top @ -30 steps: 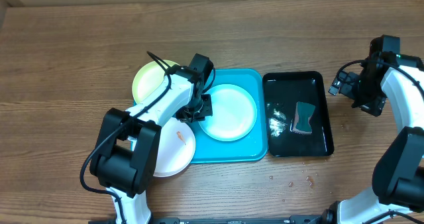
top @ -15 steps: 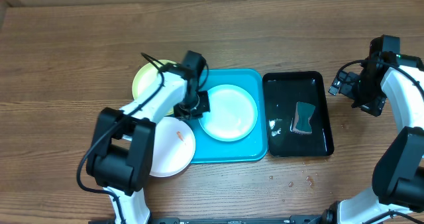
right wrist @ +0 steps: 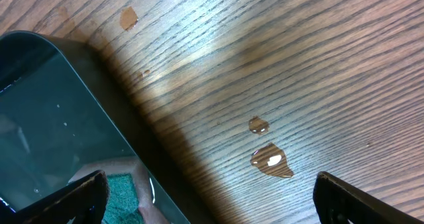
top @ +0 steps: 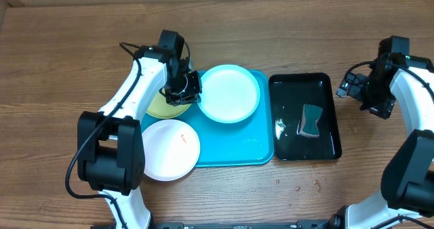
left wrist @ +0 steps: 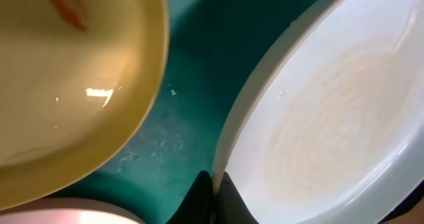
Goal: Clean dirty plates on tray and stack at the side
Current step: 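Lift the white plate with the left gripper and swing it over the trays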
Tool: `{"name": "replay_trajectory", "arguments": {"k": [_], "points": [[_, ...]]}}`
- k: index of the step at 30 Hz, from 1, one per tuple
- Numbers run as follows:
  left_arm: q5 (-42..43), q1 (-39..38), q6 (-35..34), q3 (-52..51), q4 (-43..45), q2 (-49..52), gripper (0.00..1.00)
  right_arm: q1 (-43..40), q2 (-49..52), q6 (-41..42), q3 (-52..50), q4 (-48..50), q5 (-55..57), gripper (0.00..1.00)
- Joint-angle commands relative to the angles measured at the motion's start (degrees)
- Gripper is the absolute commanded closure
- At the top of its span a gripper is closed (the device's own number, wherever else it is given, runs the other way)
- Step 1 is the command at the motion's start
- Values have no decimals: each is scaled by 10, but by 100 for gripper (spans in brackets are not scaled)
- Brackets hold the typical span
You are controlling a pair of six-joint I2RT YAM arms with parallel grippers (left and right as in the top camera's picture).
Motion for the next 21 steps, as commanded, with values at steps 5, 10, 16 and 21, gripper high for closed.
{"name": "replay_trajectory", "arguments": {"k": [5, 10, 16, 21], "points": [[-47, -55, 9, 71, -8, 6, 96, -1, -7, 2, 8, 2, 0, 0], [-105, -101, 0, 106, -16, 6, 96, -1, -7, 2, 8, 2, 0, 0], [-177, -150, -14, 154, -23, 6, 96, -1, -7, 2, 8, 2, 0, 0], [-232, -184, -16, 182, -25, 6, 96, -1, -7, 2, 8, 2, 0, 0]]}}
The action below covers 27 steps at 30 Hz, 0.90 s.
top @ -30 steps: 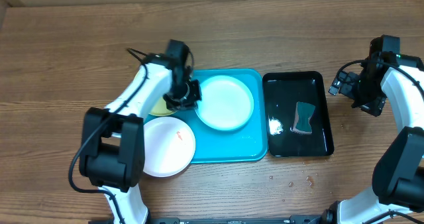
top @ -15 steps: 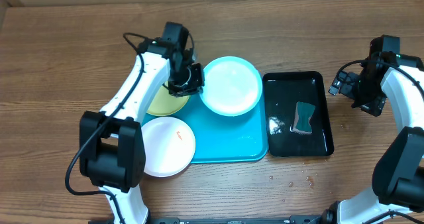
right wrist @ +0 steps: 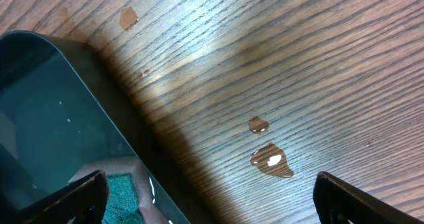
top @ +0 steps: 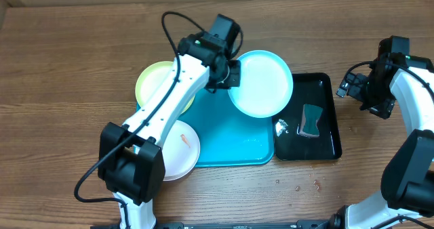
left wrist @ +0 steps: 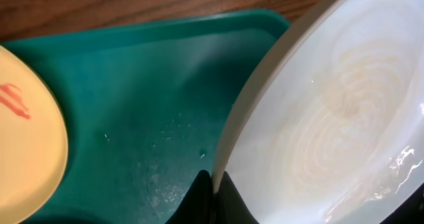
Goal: Clean dirty plates on tray and stack at the side
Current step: 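Lift the white plate with the left gripper and swing it over the trays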
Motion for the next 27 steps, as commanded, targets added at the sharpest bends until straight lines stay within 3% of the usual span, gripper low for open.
{"name": "replay_trajectory", "arguments": {"k": [1, 9, 23, 27], "points": [[-68, -22, -10, 36, -2, 6, 96, -1, -7, 2, 8, 2, 0, 0], [-193, -89, -10, 76, -6, 2, 96, -1, -7, 2, 8, 2, 0, 0], [-607, -275, -5, 110, 5, 1, 96, -1, -7, 2, 8, 4, 0, 0], [-628, -304, -5, 110, 14, 1, 96, -1, -7, 2, 8, 5, 0, 0]]}}
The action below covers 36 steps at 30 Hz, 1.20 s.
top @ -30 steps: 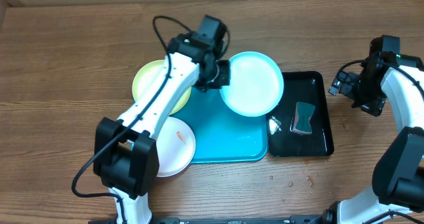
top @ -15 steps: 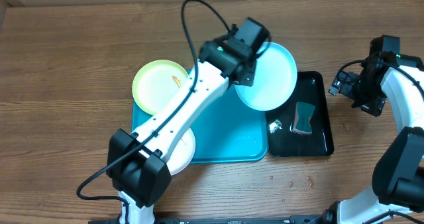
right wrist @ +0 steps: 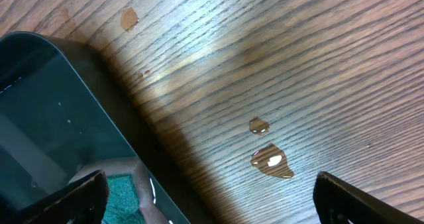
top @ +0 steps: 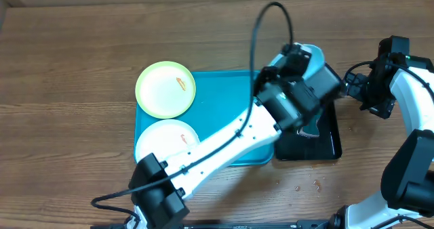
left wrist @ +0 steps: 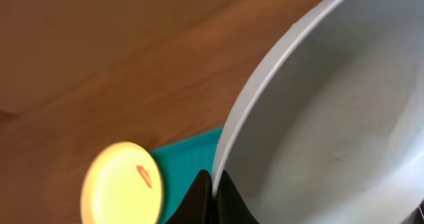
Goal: Clean dirty plates on tray and stack at the side
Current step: 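Lift the white plate with the left gripper and swing it over the trays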
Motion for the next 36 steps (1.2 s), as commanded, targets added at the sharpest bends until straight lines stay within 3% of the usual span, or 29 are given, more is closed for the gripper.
{"name": "replay_trajectory", "arguments": {"k": [1, 7, 17, 28, 36], "points": [[-84, -20, -5, 17, 7, 1, 96, -1, -7, 2, 8, 5, 0, 0], [-97, -22, -7, 17, 28, 1, 96, -1, -7, 2, 8, 5, 0, 0], [-237, -45, 127, 17, 107, 1, 96, -1, -7, 2, 8, 5, 0, 0], [-234, -52, 128, 17, 105, 1, 96, -1, -7, 2, 8, 5, 0, 0], [-176, -51, 128, 17, 104, 1, 96, -1, -7, 2, 8, 5, 0, 0]]}}
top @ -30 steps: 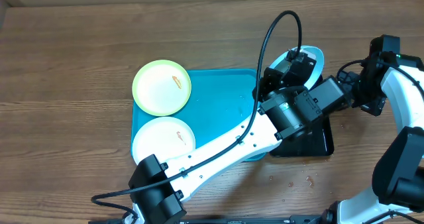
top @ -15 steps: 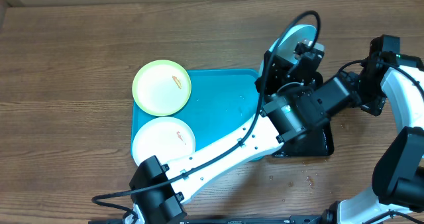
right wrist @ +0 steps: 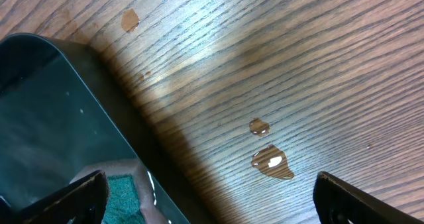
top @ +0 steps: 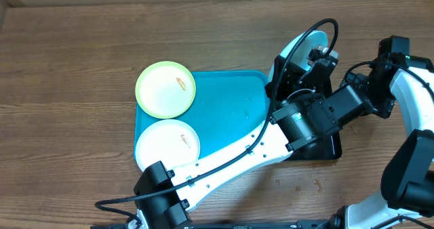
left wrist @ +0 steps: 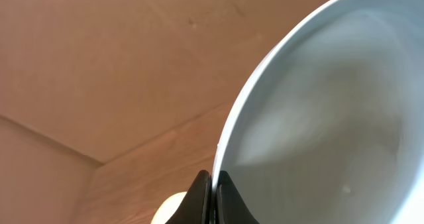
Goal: Clean dirty plates on tray and stack at the side
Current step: 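Lift the white plate with the left gripper and swing it over the trays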
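My left gripper (left wrist: 213, 196) is shut on the rim of a pale blue-white plate (left wrist: 324, 111). It holds the plate tilted steeply on edge above the black tray (top: 333, 146); the overhead view shows only a curved sliver of this plate (top: 293, 43). A yellow-green plate (top: 165, 89) with a red smear and a white plate (top: 167, 142) with a red smear lie at the left of the blue tray (top: 227, 117). My right gripper (right wrist: 211, 199) is open, low over the wood beside the black tray (right wrist: 46, 111), with nothing between its fingers.
A green sponge (right wrist: 122, 194) lies in the black tray, hidden under my left arm in the overhead view. Water drops (right wrist: 270, 159) sit on the wooden table right of the black tray. More drops (top: 305, 183) lie near the front edge.
The left gripper has tipped the plate from nearly flat over the black tray to steeply on edge; its wrist view now faces the back wall. The right arm has not moved.
The left gripper was shut on the rim of the pale plate lying on the blue tray. Then it held the plate raised over the tray's right side, then over the black tray. Now the plate stands tilted there. The right gripper stayed open beside the black tray.
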Tool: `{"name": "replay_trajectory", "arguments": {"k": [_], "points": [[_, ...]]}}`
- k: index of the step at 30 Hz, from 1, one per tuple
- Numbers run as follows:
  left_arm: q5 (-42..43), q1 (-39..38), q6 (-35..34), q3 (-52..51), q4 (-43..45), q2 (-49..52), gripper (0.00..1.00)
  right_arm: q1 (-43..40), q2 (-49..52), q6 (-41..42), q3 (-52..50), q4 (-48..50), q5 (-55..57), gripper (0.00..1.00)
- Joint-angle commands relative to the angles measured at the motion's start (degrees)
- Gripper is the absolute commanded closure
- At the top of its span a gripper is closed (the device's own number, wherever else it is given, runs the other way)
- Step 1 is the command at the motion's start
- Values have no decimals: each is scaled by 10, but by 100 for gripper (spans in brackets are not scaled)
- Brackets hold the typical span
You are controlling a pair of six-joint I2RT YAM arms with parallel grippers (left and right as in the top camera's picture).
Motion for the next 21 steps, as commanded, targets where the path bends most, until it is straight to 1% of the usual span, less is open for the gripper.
{"name": "replay_trajectory", "arguments": {"k": [1, 8, 10, 11, 13, 15, 16, 17, 18, 19, 20, 21], "points": [[12, 1, 4, 16, 2, 1, 96, -1, -7, 2, 8, 3, 1, 0], [23, 0, -9, 16, 1, 1, 96, -1, -7, 2, 8, 3, 1, 0], [-15, 0, 25, 16, 2, 1, 96, -1, -7, 2, 8, 3, 1, 0], [-74, 5, 24, 16, 5, 1, 96, -1, -7, 2, 8, 3, 1, 0], [-58, 4, 24, 16, 9, 1, 96, -1, -7, 2, 8, 3, 1, 0], [-35, -10, 44, 16, 0, 1, 96, -1, -7, 2, 8, 3, 1, 0], [-49, -19, 65, 16, -4, 1, 96, -1, -7, 2, 8, 3, 1, 0], [-81, -26, 78, 16, -2, 1, 96, -1, -7, 2, 8, 3, 1, 0], [-124, -30, 74, 16, 7, 1, 96, -1, -7, 2, 8, 3, 1, 0], [-146, -32, 58, 16, 20, 1, 96, -1, -7, 2, 8, 3, 1, 0], [-139, -33, 48, 16, 30, 1, 96, -1, -7, 2, 8, 3, 1, 0], [-113, -33, 47, 16, 36, 1, 96, -1, -7, 2, 8, 3, 1, 0]]}}
